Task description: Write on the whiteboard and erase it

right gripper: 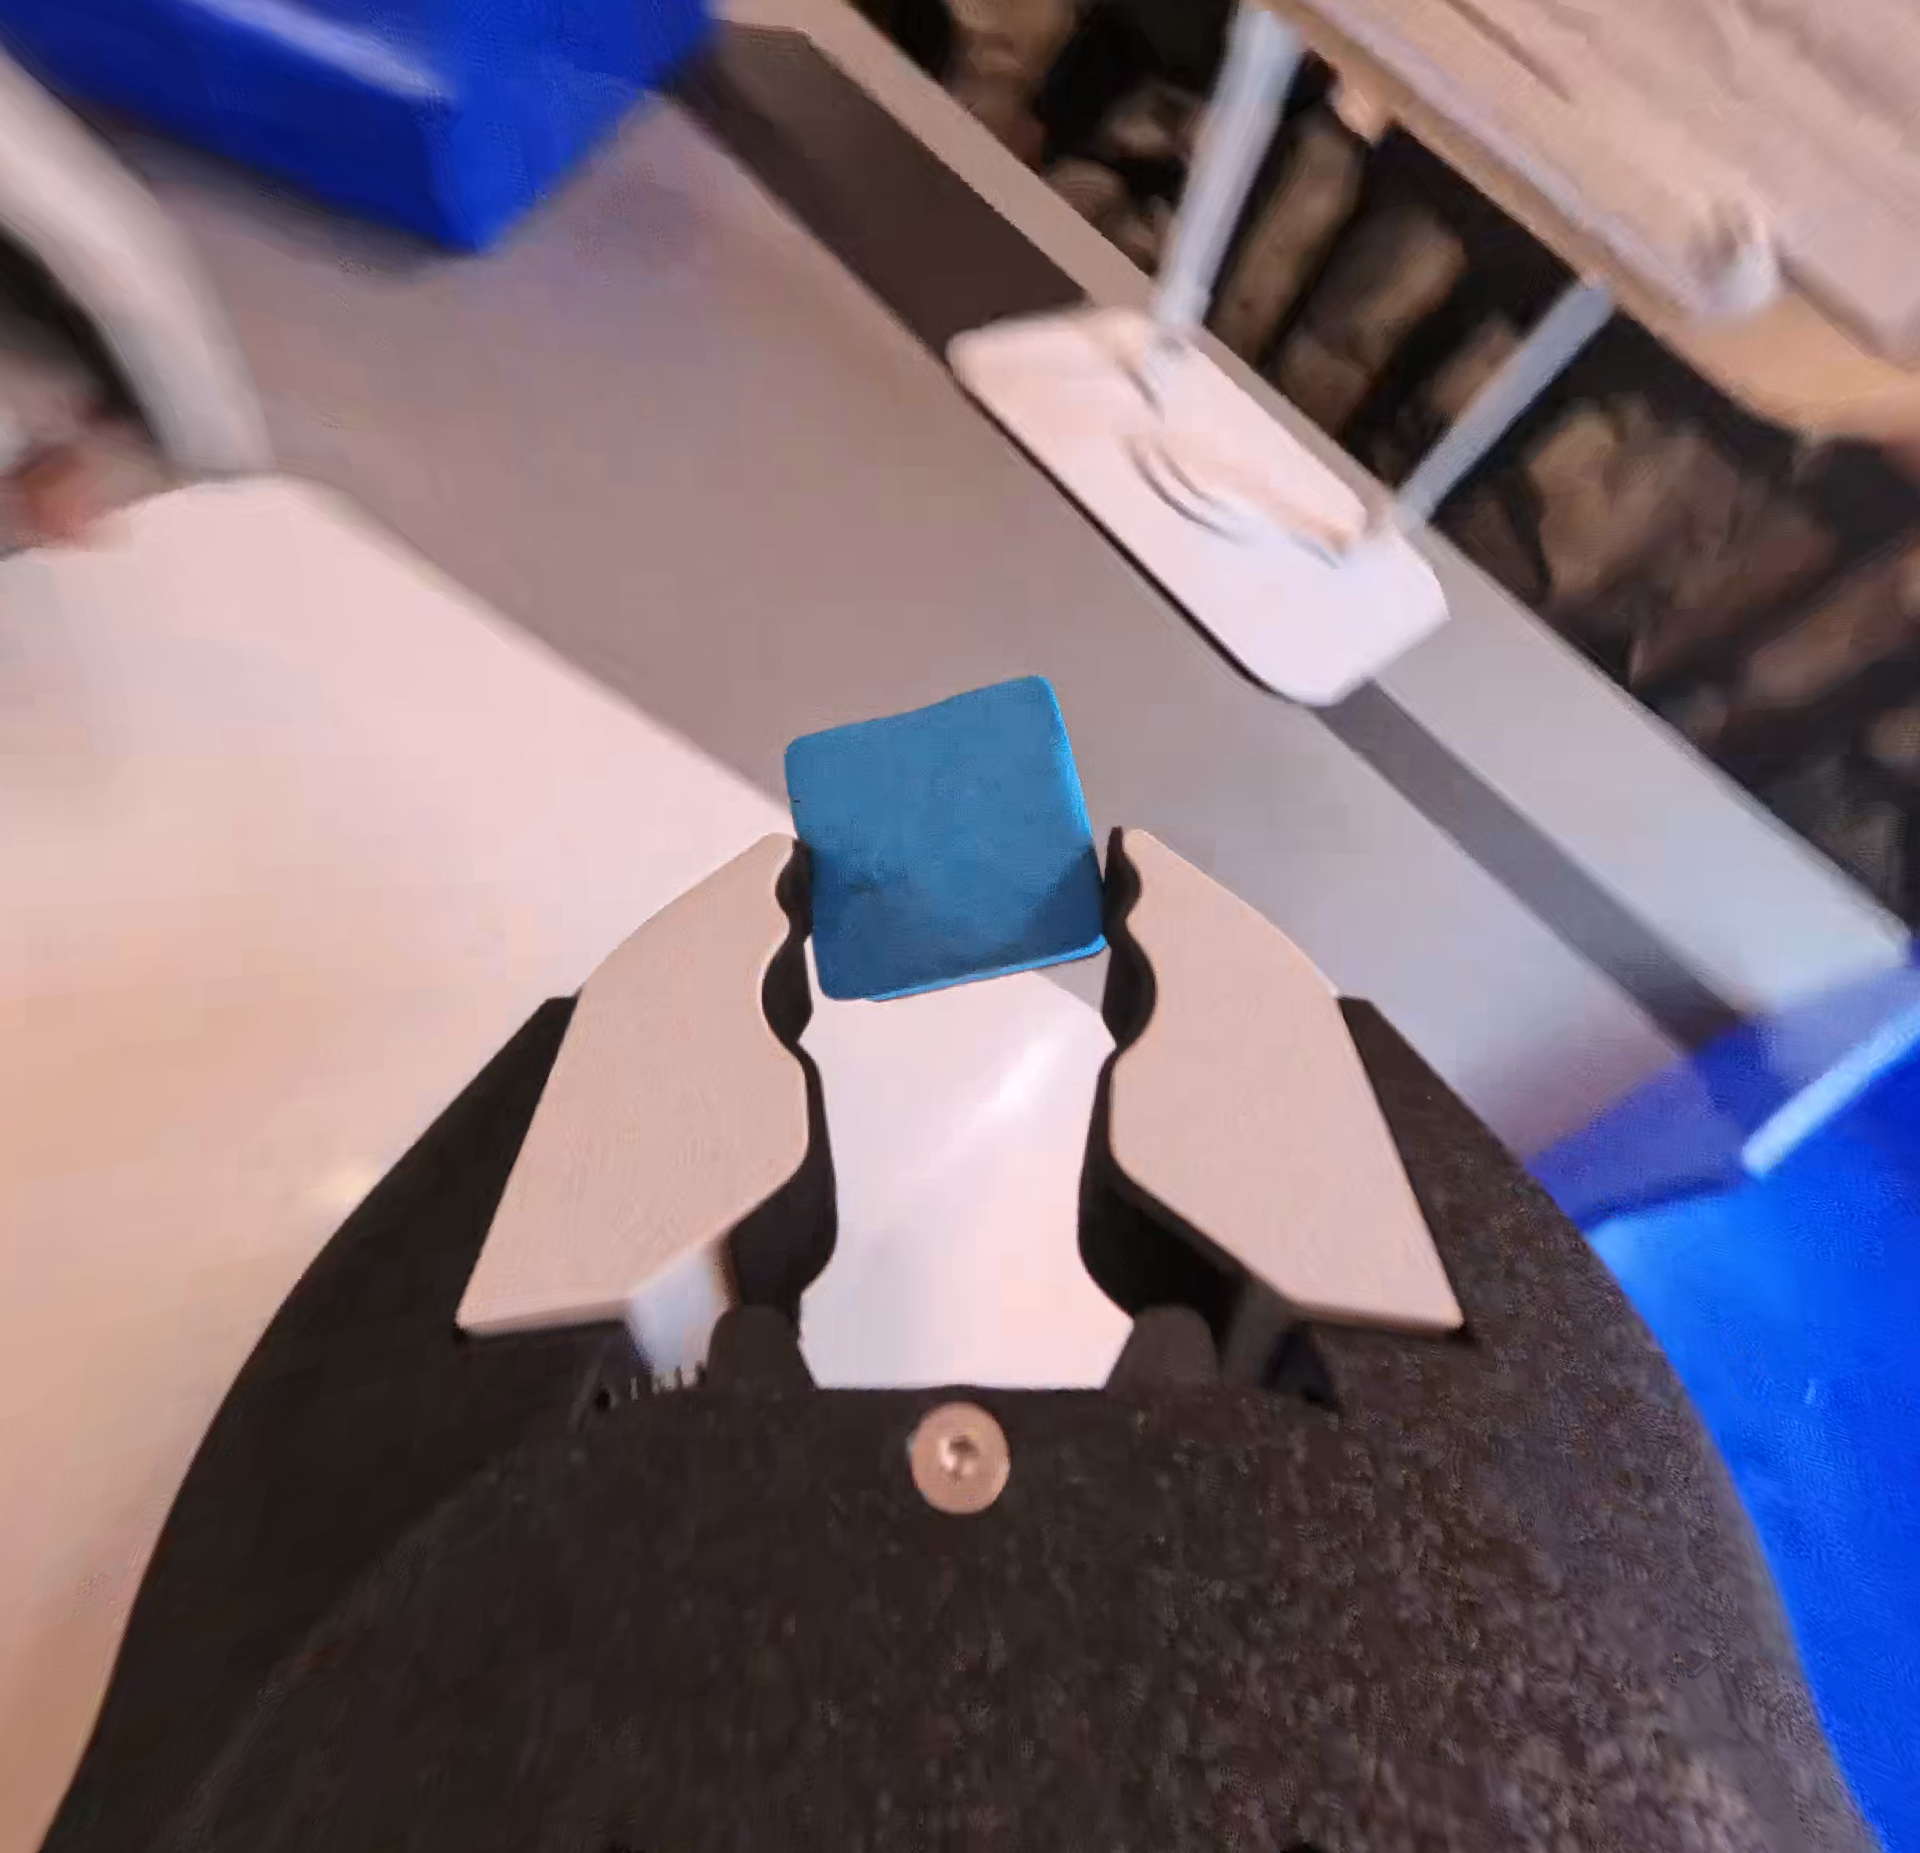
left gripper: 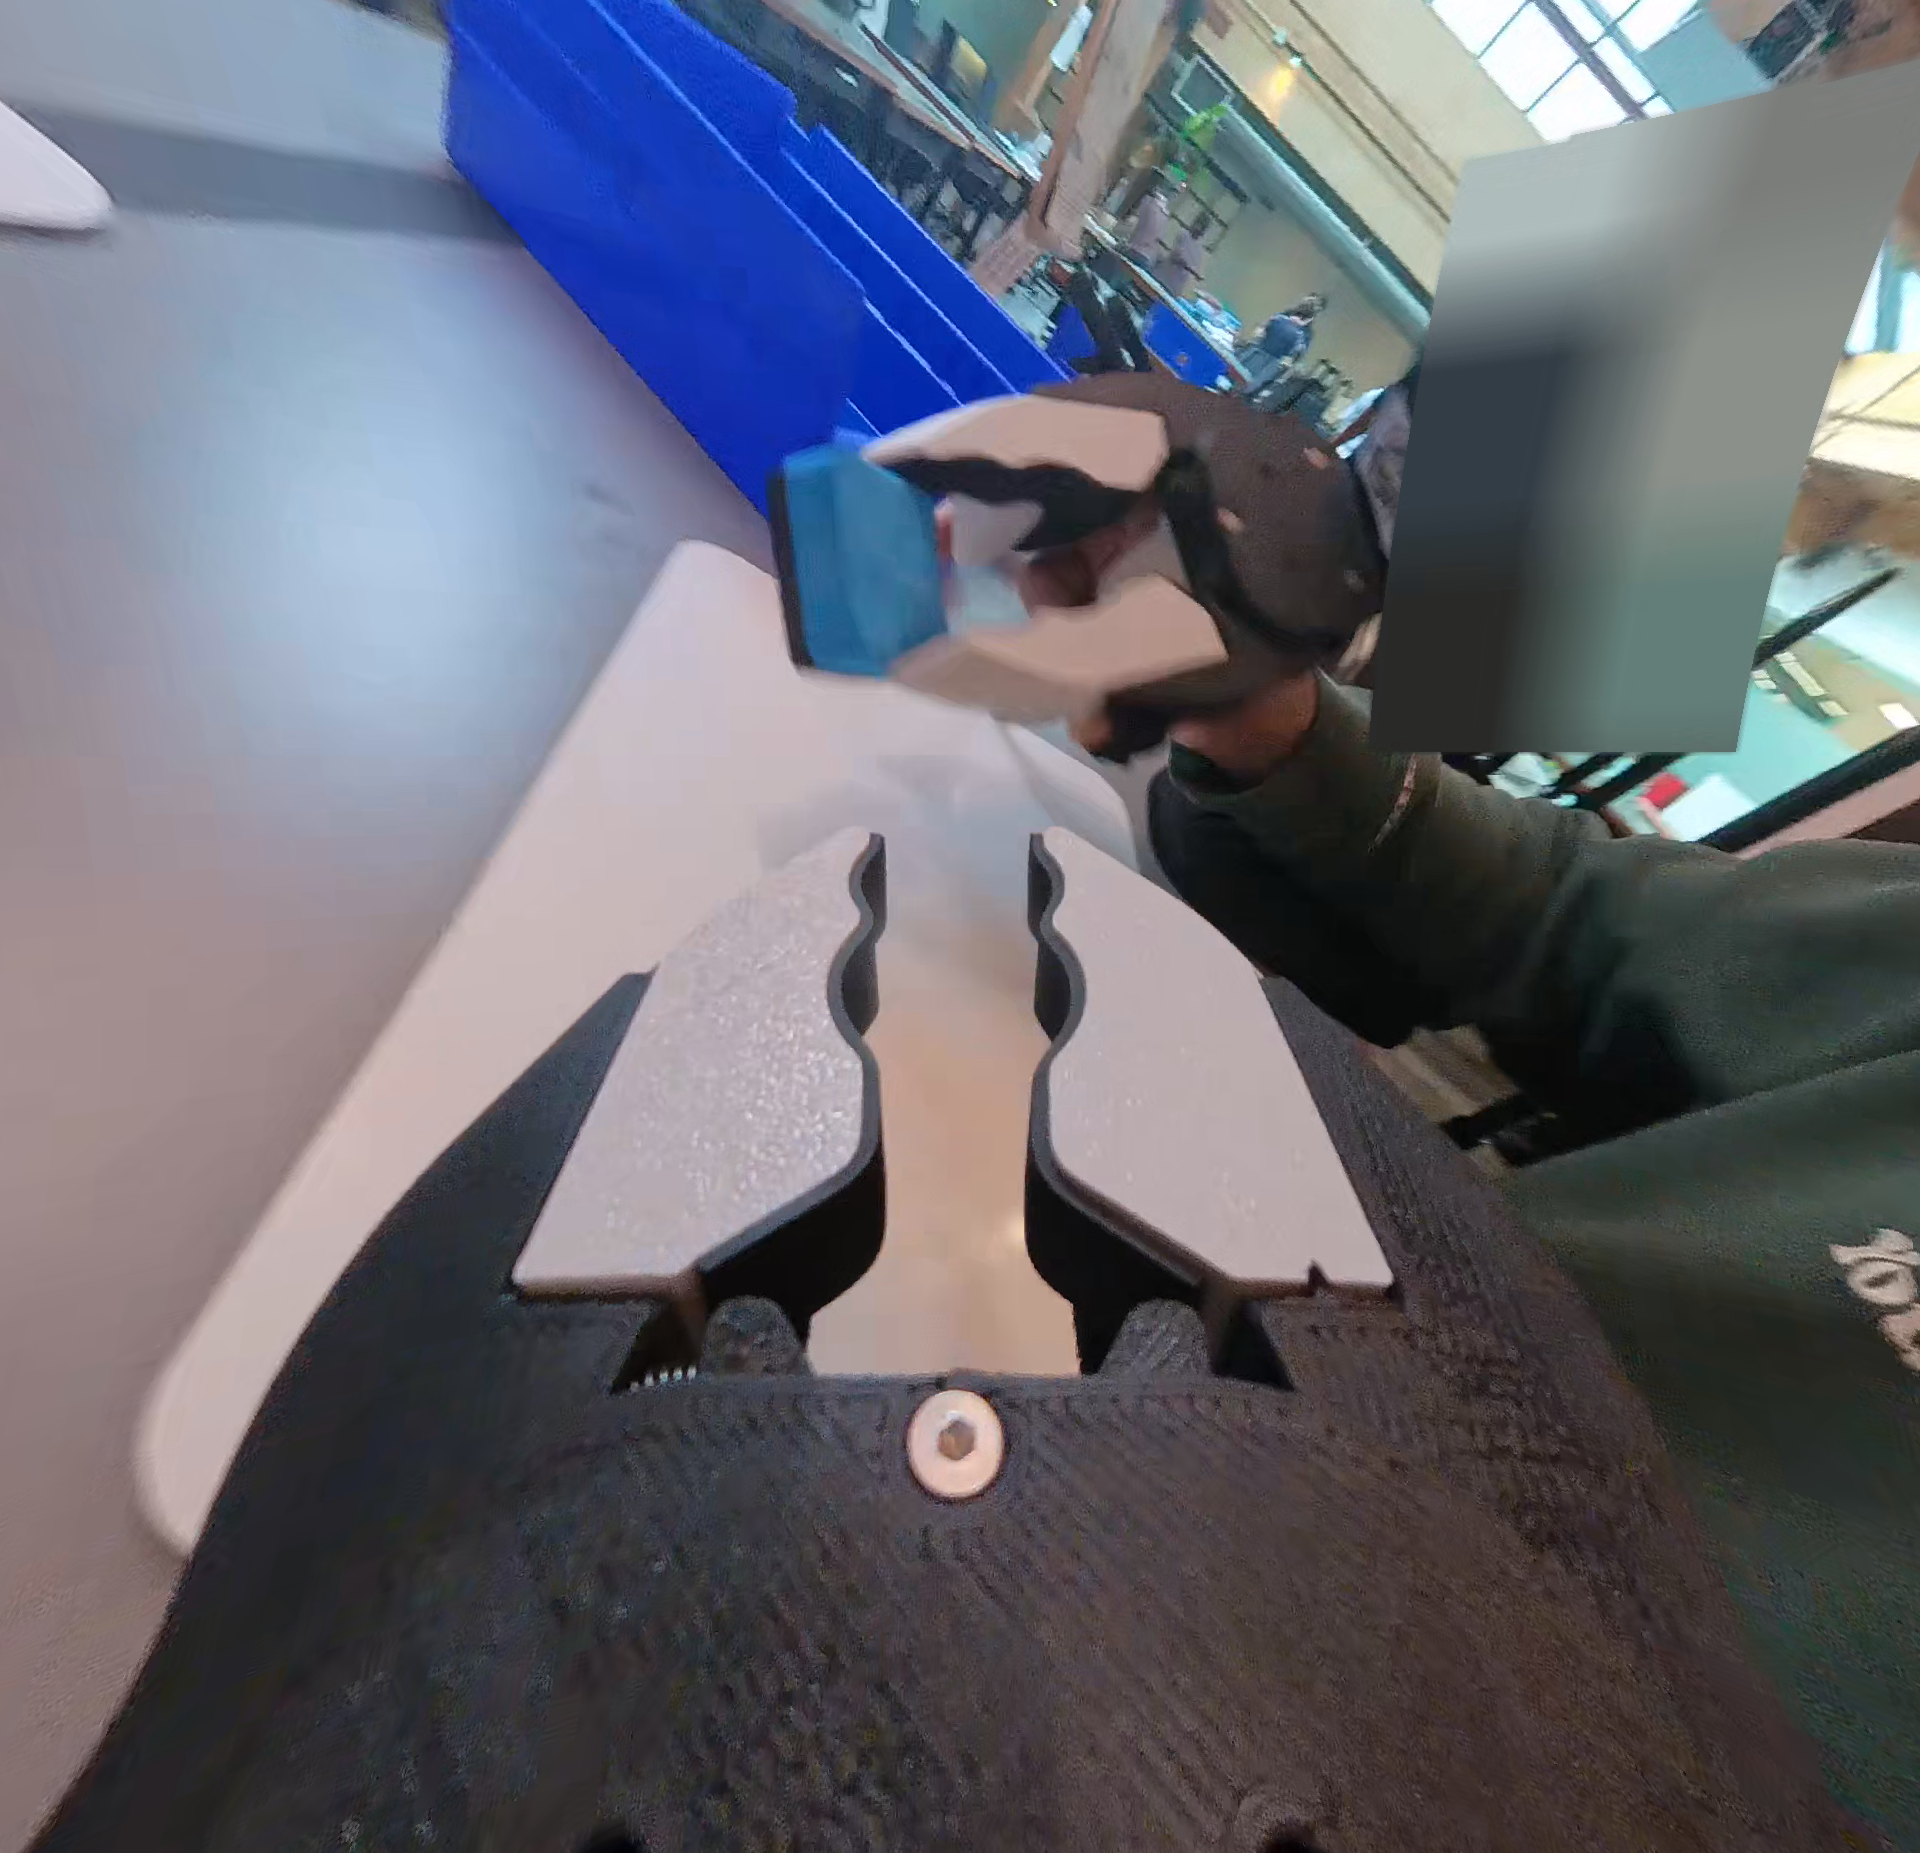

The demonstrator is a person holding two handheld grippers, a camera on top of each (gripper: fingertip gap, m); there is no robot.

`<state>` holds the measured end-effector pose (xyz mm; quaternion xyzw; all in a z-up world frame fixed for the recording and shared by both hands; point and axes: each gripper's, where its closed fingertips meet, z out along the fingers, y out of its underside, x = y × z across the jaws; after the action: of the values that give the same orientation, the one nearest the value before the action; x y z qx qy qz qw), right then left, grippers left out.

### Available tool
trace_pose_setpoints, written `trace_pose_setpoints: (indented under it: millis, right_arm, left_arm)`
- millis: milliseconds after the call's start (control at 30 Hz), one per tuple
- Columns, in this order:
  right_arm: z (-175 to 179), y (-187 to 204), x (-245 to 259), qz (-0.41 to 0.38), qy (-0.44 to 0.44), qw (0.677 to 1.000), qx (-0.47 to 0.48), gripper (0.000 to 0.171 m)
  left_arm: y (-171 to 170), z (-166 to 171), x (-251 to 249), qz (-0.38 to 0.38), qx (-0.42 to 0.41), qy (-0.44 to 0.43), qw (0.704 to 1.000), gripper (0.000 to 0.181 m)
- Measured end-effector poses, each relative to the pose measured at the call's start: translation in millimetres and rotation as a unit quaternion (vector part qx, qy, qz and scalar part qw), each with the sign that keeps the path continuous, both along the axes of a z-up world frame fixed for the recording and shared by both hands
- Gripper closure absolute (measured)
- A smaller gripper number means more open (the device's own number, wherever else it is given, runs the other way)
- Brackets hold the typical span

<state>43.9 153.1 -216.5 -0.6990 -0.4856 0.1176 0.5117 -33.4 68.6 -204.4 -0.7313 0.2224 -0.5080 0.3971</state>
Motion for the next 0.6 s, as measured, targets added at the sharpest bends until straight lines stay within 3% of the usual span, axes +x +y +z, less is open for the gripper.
trace_pose_setpoints:
  millis: [133, 200, 267, 333, 467, 600]
  right_arm:
    - [-26, 87, 39, -0.186, 0.045, 0.976, -0.103, 0.116]
    - [-37, 103, 44, -0.234, 0.049, 0.962, -0.13, 0.115]
    - [-43, 110, 47, -0.26, 0.049, 0.955, -0.133, 0.1]
    - [-42, 112, 48, -0.267, 0.054, 0.953, -0.13, 0.091]
    - [-16, 93, 49, -0.229, 0.093, 0.963, -0.107, 0.094]
    - [28, 55, 54, -0.166, 0.142, 0.973, -0.072, 0.099]
  left_arm:
    - [6, 4, -16, 0.018, 0.01, -0.016, 1.0, 0.158]
    - [7, 0, -21, 0.02, 0.004, -0.016, 1.0, 0.159]
    - [11, 0, -27, 0.028, 0.009, -0.016, 0.999, 0.159]
    - [15, 3, -33, 0.038, 0.02, -0.011, 0.999, 0.159]
    - [28, 11, -53, 0.087, 0.059, 0.014, 0.994, 0.163]
    - [58, 31, -113, 0.199, 0.121, 0.096, 0.968, 0.165]
